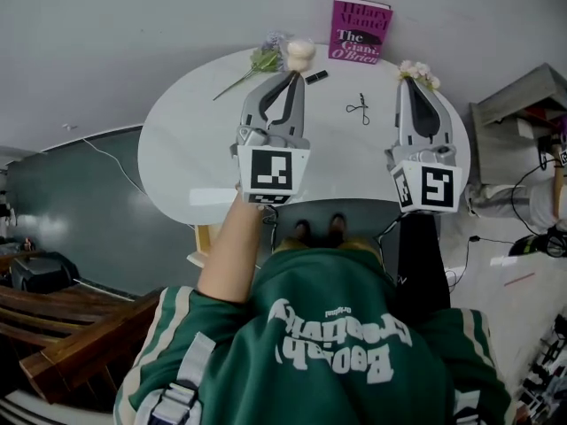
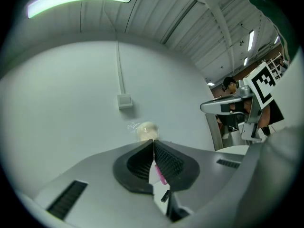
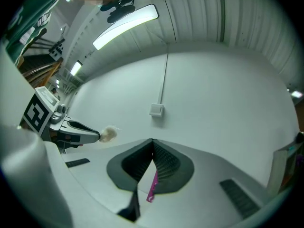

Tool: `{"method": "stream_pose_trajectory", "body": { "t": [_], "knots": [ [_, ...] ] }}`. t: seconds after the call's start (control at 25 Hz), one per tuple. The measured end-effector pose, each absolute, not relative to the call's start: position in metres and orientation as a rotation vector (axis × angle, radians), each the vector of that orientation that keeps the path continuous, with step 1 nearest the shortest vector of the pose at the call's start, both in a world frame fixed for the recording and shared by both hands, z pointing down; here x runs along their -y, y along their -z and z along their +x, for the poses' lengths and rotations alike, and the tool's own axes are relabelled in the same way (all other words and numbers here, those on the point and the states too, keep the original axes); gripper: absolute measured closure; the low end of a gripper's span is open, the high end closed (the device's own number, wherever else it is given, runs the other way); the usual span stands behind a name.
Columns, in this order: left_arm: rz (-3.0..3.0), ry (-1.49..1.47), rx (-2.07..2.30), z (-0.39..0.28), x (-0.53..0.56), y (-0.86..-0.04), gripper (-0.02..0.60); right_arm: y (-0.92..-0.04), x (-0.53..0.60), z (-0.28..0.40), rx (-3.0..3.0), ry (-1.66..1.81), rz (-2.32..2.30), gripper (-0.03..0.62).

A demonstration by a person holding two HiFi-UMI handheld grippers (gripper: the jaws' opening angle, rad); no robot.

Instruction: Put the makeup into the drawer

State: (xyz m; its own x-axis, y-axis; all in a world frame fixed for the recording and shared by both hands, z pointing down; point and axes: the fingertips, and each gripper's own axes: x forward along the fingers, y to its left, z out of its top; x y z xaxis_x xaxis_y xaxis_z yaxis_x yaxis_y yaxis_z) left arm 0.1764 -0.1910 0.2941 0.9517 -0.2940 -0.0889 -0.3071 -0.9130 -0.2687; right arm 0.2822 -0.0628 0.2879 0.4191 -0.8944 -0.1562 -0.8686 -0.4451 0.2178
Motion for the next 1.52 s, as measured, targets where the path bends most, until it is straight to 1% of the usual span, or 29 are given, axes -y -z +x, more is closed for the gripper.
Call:
{"method": "stream_pose_trajectory", "body": {
  "t": [0.28, 0.64, 0.92, 1.16, 1.52],
  "knots": [
    [-2.789, -0.055, -0.598, 0.138, 0.205, -0.294, 0.561, -0.287, 0.093, 0.263, 1.755, 0.405, 2.476, 0.585],
    [-2.706, -0.016, -0.82, 0.074, 0.231, -0.292, 0.561, -0.284, 0.142, 0.216, 1.97, 0.421, 2.344, 0.586],
    [-2.662, -0.033, -0.874, 0.048, 0.231, -0.288, 0.561, -0.288, 0.159, 0.19, 2.076, 0.412, 2.259, 0.586],
    [-2.756, 0.203, -1.064, -0.015, 0.24, -0.363, 0.561, -0.293, 0.178, 0.166, 2.178, 0.393, 2.188, 0.586],
    [-2.838, 0.751, -1.37, -0.15, 0.218, -0.528, 0.561, -0.302, 0.199, 0.127, 2.284, 0.364, 2.092, 0.585]
  ]
}}
